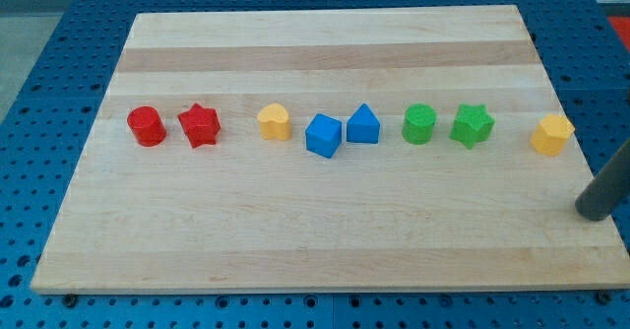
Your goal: Move your arm in between green star and yellow hexagon
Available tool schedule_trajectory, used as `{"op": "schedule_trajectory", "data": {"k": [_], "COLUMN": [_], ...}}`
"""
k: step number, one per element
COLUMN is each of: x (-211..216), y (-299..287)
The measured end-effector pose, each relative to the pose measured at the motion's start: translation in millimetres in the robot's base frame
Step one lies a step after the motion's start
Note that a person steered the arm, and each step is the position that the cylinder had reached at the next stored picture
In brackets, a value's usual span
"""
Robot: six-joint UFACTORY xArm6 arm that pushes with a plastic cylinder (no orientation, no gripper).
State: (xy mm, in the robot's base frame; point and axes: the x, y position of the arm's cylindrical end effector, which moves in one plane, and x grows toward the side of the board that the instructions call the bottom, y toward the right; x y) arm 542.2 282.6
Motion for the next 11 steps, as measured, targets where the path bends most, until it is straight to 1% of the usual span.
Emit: {"op": "schedule_trajectory", "data": {"k": [1, 2, 4, 5, 6, 9, 11], "x": [-32, -59, -96, -121, -117, -60, -24], "y": [6, -15, -68, -81, -73, -9, -2]}}
